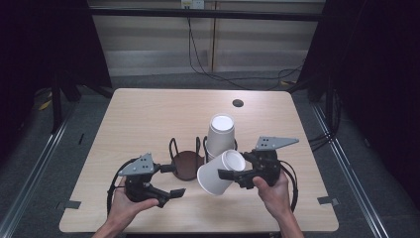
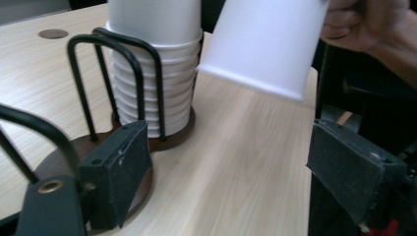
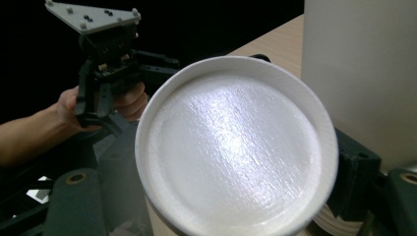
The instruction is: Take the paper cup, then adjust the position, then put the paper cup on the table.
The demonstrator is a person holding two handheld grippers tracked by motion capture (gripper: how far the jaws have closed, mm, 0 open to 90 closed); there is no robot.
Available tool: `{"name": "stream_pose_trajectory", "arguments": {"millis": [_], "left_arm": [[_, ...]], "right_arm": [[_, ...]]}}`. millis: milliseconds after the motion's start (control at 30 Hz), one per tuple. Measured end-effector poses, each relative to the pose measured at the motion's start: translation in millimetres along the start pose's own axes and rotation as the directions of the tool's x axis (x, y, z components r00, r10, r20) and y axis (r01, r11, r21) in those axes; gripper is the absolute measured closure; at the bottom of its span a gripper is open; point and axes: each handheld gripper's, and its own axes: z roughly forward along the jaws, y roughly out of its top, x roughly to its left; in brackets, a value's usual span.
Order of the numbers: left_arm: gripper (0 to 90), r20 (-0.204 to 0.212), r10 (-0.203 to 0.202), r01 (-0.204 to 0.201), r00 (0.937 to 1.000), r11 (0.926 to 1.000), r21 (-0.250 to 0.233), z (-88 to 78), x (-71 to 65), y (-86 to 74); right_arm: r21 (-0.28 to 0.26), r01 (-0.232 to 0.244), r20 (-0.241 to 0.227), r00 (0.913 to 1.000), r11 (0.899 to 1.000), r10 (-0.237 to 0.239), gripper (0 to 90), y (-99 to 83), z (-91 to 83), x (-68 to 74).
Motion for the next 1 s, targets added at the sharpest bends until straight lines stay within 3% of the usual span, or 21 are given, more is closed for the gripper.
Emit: {"name": "stream_pose_trajectory", "arguments": {"millis": [133, 1000], "left_arm": [[16.0, 0.039, 0.013, -0.013, 0.9992, 0.9999, 0.004, 2.3, -2.4, -3.0], [15.9, 0.082, 0.025, -0.026, 0.9963, 0.9996, 0.006, 17.9, -9.3, -9.7]], "right_arm": [[0.029, 0.001, -0.009, 1.0, 1.0, -0.001, 24.9, -5.5, 11.3, -0.5], [0.071, -0.004, -0.093, 0.9956, 0.997, 0.01, 25.0, -18.9, 44.3, 12.7]]}}
